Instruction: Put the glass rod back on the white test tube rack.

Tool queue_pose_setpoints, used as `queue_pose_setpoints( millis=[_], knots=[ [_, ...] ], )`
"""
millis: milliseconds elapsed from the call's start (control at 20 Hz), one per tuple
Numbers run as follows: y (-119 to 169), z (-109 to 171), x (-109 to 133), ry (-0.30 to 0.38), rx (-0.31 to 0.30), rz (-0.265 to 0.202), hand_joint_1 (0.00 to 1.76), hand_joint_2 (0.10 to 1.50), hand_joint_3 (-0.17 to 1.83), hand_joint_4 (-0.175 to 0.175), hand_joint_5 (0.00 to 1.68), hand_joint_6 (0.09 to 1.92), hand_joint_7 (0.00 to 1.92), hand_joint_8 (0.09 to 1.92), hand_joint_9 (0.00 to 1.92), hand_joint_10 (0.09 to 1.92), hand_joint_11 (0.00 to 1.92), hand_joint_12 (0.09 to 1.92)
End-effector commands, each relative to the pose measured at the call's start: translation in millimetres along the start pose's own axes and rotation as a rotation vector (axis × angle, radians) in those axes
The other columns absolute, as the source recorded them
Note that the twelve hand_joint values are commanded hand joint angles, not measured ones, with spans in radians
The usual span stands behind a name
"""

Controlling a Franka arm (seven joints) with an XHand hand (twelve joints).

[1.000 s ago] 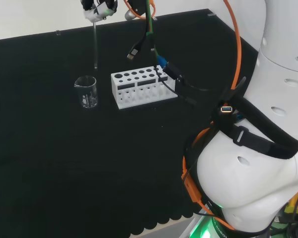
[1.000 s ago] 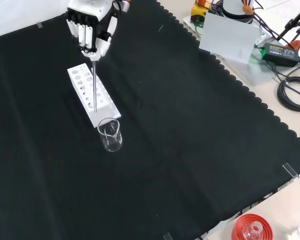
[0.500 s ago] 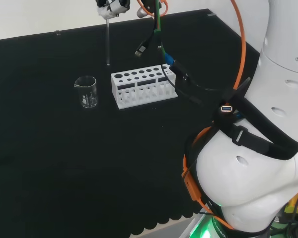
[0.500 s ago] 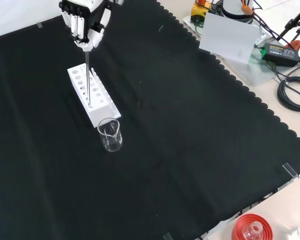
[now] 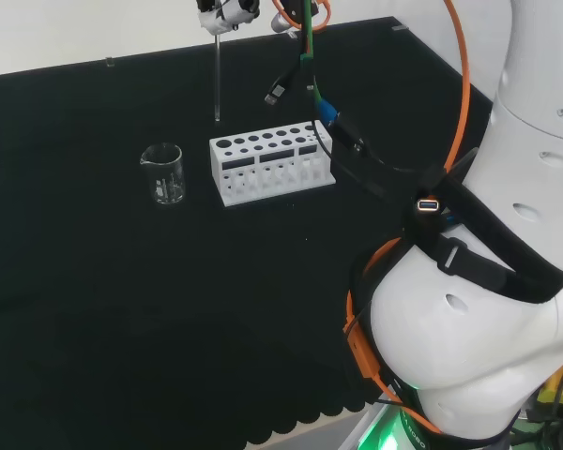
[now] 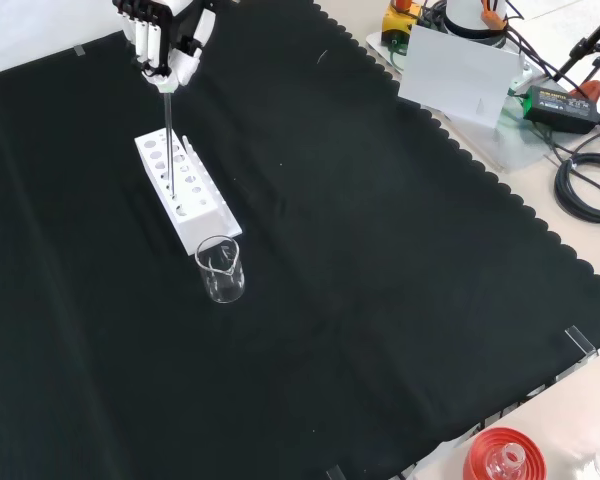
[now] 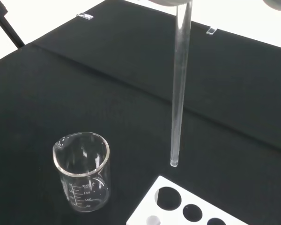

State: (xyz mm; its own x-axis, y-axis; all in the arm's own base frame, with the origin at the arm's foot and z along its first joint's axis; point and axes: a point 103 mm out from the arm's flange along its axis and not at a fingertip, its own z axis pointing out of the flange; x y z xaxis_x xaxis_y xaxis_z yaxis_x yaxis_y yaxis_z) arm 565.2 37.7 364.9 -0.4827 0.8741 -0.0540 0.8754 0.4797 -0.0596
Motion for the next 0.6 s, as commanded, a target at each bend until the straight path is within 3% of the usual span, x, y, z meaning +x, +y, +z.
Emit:
queue_pose_setpoints(
  millis=[50, 600],
  knots=[
    [-5.5, 13.0, -7.3, 0.004, 0.017, 0.008, 1.30, 1.10, -0.17, -0.175, 1.16, 0.71, 1.21, 0.72, 1.67, 0.54, 1.61, 0.55],
    [-4.2, 21.5, -6.5, 0.008, 0.038, 0.013, 1.30, 1.10, -0.17, -0.175, 1.16, 0.71, 1.21, 0.72, 1.67, 0.54, 1.61, 0.55]
  ],
)
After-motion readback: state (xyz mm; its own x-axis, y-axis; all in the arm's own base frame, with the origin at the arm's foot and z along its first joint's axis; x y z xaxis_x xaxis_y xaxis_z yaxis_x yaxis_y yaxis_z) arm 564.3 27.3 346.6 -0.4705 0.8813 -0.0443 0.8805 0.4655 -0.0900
